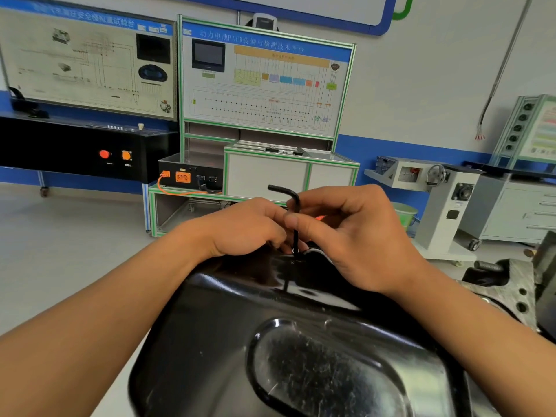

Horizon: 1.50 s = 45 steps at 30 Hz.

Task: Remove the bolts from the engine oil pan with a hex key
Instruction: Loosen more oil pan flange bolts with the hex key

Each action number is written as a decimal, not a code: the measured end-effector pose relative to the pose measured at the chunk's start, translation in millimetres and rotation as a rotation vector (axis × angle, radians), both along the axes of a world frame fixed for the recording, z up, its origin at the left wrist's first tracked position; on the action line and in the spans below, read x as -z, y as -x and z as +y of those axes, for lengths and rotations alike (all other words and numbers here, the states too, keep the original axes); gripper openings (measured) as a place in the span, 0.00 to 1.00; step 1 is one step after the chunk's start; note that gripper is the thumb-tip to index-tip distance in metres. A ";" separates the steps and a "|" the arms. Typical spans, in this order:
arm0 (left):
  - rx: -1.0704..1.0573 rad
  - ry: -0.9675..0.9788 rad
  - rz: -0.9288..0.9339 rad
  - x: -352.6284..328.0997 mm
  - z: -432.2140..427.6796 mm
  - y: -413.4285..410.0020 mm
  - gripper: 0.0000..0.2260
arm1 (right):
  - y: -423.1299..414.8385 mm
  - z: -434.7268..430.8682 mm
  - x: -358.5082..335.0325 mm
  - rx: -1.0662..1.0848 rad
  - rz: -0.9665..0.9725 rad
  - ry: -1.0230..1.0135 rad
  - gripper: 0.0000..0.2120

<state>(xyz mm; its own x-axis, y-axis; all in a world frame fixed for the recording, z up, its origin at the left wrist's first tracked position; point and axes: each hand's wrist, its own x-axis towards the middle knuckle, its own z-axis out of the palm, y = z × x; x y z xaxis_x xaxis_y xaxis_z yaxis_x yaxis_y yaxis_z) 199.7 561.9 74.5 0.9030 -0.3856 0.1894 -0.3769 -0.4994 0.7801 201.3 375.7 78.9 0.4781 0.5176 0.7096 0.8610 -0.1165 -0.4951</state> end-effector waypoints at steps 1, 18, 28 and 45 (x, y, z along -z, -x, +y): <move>-0.004 0.002 0.000 0.0 0.3 0.0 0.28 | -0.4 -0.4 0.3 -0.001 -0.009 0.004 0.08; 0.001 -0.007 -0.025 -1.1 0.0 4.1 0.21 | -3.6 2.1 2.6 -0.100 0.047 -0.005 0.06; -0.038 -0.005 -0.017 0.9 -1.1 2.1 0.15 | -5.0 2.1 2.5 -0.119 0.069 0.012 0.05; -0.085 0.022 0.015 -0.1 -2.0 3.6 0.16 | -6.1 2.2 3.1 -0.032 -0.012 0.109 0.13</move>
<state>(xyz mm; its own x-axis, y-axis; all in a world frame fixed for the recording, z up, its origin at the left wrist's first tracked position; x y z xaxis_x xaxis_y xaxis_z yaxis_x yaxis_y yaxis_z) 196.1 559.9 74.6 0.9351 -0.3037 0.1827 -0.3218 -0.5117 0.7966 207.5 377.9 75.7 0.4516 0.6068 0.6541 0.8711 -0.1411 -0.4704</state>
